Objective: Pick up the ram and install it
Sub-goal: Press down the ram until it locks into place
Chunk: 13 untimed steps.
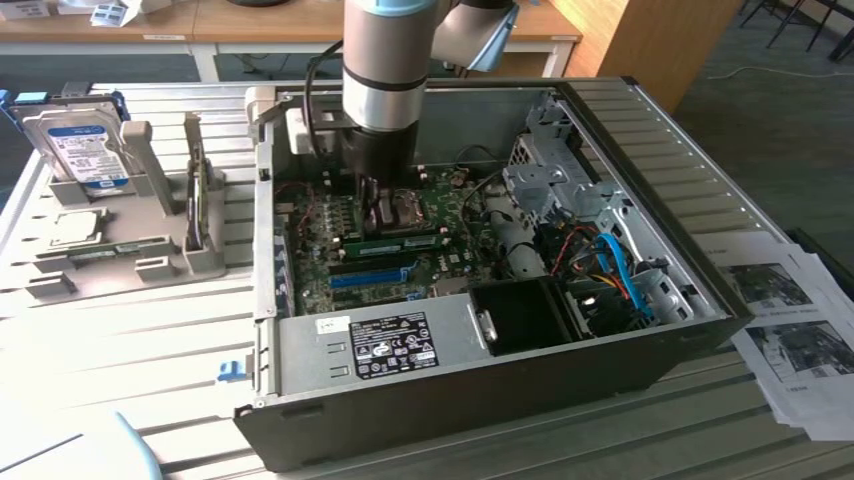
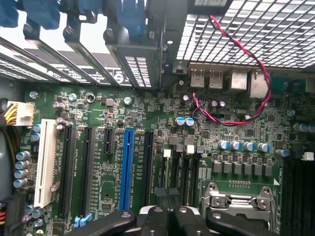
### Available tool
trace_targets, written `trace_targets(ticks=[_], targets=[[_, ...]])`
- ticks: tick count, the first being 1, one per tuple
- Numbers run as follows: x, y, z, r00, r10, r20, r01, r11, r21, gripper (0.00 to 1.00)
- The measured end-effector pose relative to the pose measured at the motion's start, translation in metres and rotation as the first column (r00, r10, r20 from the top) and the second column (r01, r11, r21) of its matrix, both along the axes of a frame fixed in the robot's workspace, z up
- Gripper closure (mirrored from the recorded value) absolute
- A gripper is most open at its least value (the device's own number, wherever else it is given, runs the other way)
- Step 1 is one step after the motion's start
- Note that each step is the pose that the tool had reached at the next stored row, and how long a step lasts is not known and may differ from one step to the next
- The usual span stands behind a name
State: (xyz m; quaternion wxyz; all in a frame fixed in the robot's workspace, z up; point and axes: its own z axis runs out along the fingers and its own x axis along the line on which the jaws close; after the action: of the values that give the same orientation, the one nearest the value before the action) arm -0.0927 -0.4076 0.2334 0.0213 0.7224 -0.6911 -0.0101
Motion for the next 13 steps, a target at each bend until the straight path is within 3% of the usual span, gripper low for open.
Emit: trace_targets(ticks=[13], targets=[[0.0,0.0,0.0178,1.0,0.0,0.0,0.0,1.0,0.0,0.91]])
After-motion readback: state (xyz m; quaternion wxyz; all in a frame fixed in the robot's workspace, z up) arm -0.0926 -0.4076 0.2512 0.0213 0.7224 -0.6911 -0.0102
